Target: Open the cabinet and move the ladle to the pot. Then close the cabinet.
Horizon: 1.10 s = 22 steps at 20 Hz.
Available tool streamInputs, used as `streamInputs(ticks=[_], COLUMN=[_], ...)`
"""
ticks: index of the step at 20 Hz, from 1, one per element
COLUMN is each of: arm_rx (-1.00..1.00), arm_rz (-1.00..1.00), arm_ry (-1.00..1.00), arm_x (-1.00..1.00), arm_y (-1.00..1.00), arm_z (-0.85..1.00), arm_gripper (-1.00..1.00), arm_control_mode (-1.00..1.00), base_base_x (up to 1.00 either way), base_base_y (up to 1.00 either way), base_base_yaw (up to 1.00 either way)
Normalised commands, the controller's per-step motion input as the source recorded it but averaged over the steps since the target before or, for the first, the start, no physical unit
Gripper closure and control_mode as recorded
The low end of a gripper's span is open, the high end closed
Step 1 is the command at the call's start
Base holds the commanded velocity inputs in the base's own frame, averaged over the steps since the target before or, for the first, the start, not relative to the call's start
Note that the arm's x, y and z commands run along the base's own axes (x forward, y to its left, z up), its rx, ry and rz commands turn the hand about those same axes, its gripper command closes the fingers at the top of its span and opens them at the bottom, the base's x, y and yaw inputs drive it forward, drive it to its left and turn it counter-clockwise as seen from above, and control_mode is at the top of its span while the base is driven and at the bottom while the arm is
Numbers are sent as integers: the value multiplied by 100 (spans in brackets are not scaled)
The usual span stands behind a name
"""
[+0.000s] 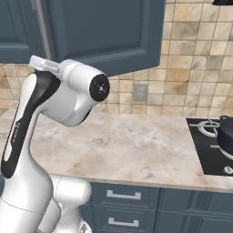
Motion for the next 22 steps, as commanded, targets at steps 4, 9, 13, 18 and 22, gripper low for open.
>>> streamInputs(ticks=[4, 9, 13, 18, 22], arm_rx=[-6, -9, -10, -8, -5], arm_rz=[-1, -6, -9, -8, -6], arm_ry=[0, 0, 0, 1, 3], arm_x=[87, 85, 89, 94, 88], arm_y=[54, 63, 63, 47, 25], arm_z=[4, 13, 8, 3, 2], arm_gripper=[-100, -100, -100, -100, -100], arm_control_mode=[-100, -100, -100, -100, -100], base_base_x=[0, 0, 0, 0, 0], base_base_y=[0, 0, 0, 0, 0], base_base_yaw=[0, 0, 0, 0, 0])
